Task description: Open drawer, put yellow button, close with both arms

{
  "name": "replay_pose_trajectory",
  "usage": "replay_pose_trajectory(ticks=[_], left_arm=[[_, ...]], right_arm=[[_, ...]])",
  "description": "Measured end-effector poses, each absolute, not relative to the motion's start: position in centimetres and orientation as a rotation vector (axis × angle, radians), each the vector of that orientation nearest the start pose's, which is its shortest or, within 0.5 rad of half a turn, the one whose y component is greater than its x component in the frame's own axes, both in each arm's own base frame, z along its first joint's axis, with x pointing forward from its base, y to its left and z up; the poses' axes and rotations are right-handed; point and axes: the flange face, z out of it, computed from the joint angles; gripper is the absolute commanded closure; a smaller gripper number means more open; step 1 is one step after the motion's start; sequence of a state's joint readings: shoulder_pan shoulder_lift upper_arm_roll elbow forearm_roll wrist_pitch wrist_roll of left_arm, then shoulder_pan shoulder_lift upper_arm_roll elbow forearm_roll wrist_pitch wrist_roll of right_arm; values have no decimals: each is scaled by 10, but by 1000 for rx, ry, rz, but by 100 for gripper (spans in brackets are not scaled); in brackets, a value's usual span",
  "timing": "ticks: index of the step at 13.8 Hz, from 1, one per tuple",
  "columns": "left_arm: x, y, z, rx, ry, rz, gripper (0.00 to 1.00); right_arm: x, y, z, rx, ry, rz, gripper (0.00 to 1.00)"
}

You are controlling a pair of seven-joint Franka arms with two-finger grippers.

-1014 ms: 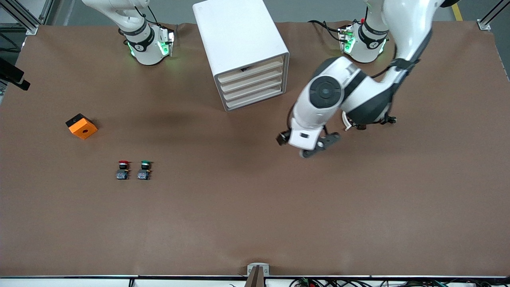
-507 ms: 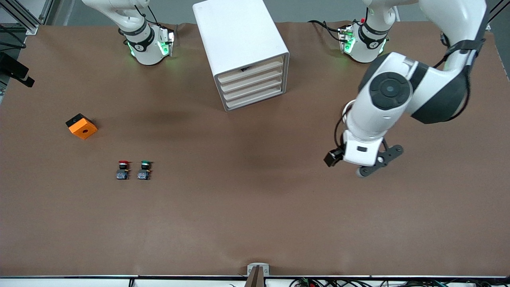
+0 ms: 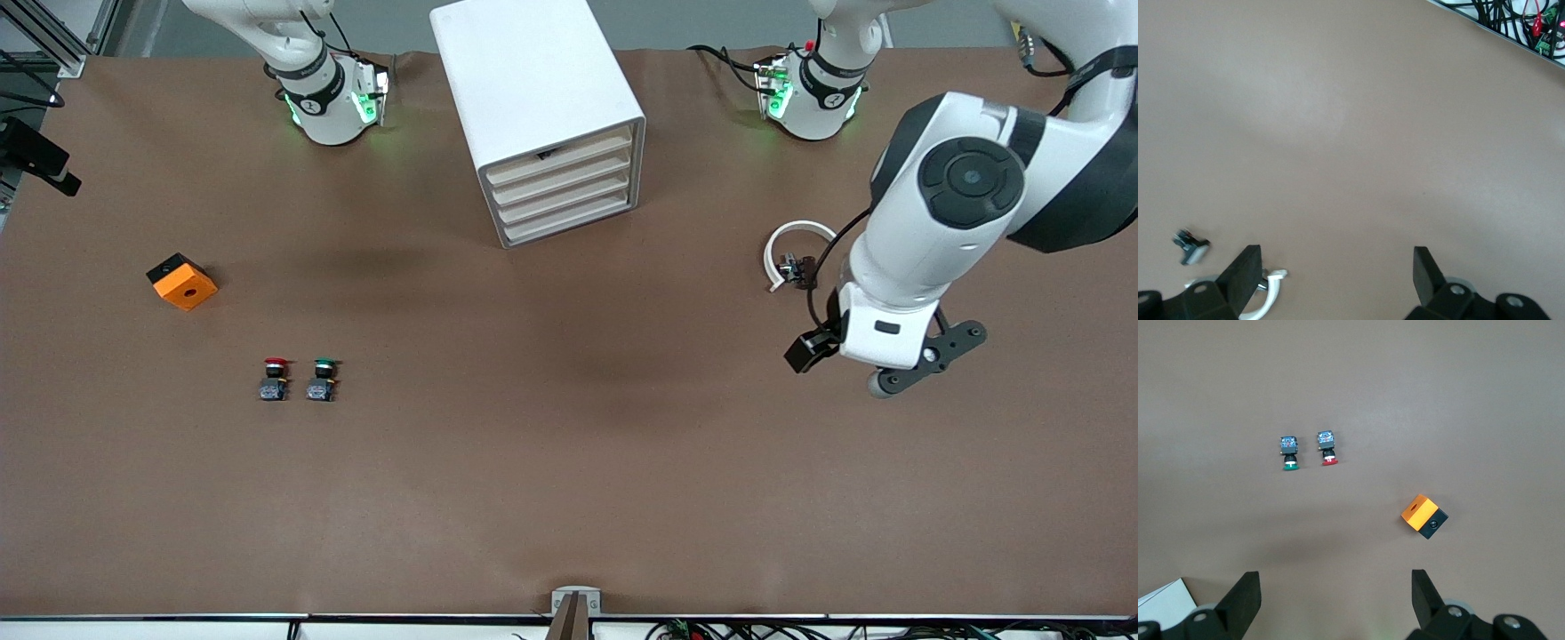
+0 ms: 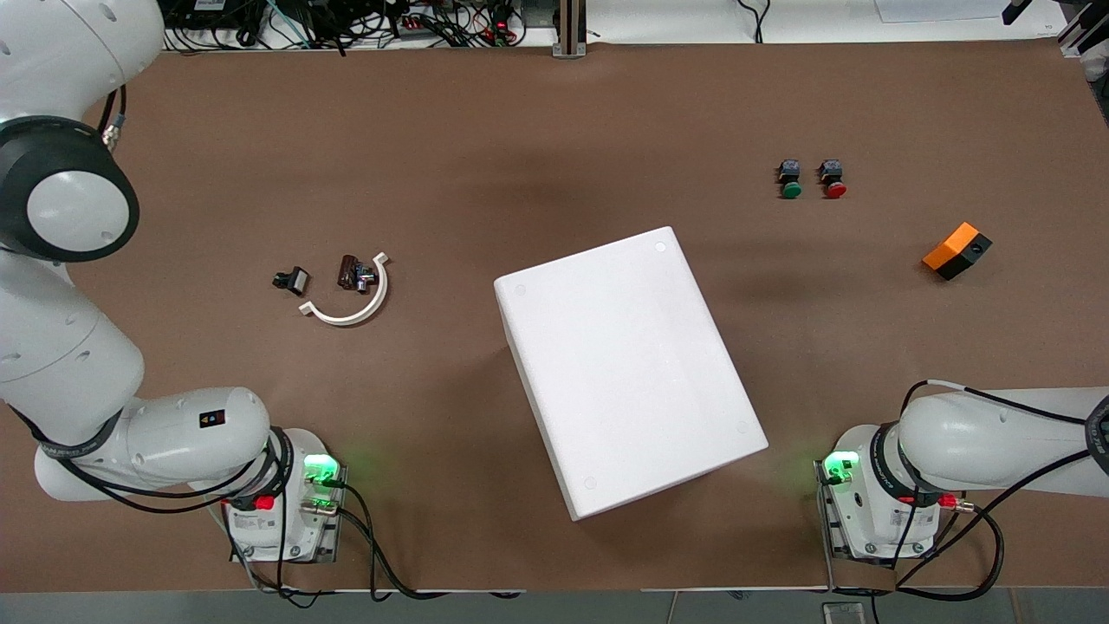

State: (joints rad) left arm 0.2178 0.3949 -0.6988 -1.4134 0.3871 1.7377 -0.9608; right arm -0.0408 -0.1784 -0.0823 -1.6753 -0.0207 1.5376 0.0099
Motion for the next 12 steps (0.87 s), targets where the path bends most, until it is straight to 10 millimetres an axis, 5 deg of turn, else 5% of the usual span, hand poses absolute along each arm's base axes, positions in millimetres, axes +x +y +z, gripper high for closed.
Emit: replay_pose_trajectory(ticks=[4,9,12], left_arm=[[621,-170,550,-3003,-604,-110,0],[589,-84,606,-3038,-436,-43,0],[559,-78,624,-3049,-321,-29,0]], right_arm=[[491,-67,665,-3143,207,-68,0],[493,-66,664,-3143,205,-88,0],[494,-63,664,-3145,197,-103,0]])
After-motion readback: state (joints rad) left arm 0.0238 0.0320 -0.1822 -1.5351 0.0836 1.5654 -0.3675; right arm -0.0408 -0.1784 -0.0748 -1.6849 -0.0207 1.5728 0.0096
